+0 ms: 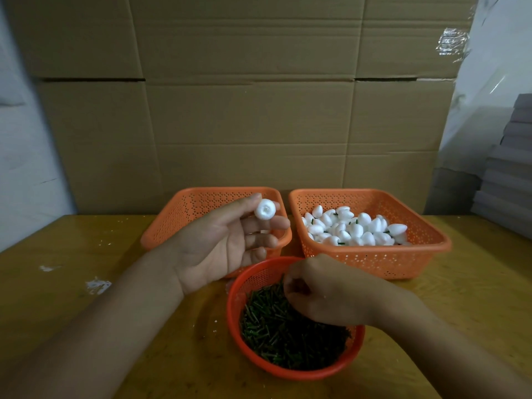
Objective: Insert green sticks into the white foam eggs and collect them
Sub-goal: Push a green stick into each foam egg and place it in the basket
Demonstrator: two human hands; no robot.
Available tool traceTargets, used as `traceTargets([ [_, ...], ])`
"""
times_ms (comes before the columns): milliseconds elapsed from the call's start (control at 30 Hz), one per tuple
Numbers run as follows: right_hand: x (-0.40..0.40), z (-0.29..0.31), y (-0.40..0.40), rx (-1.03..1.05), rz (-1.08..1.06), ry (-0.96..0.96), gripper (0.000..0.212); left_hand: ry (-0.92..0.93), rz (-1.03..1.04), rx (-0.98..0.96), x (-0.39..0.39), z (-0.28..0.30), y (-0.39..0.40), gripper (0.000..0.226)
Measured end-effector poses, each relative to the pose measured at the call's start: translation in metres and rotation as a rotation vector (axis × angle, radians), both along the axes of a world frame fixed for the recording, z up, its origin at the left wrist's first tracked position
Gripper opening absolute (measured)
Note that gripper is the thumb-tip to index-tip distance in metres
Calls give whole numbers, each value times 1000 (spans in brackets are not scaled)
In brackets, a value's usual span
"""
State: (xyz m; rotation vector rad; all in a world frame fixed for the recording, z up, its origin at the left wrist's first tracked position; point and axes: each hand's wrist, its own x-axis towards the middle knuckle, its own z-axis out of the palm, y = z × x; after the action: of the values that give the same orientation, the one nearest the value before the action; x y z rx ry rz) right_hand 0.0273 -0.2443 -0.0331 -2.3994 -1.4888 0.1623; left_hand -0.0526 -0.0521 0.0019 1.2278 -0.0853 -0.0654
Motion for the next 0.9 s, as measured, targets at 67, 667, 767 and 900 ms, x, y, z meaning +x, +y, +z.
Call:
traceTargets([
  [67,-1,0,1,-17,-3,16,16,19,1,-46,1,-1,2,29],
  [667,-4,14,-3,269,72,860,24,-27,39,7,3,0,11,28],
  [767,-5,21,-6,416,168,1105,14,-30,35,5,3,-1,12,32],
  [900,-6,26,-7,543,258,1259,8,-35,28,3,3,0,13,42],
])
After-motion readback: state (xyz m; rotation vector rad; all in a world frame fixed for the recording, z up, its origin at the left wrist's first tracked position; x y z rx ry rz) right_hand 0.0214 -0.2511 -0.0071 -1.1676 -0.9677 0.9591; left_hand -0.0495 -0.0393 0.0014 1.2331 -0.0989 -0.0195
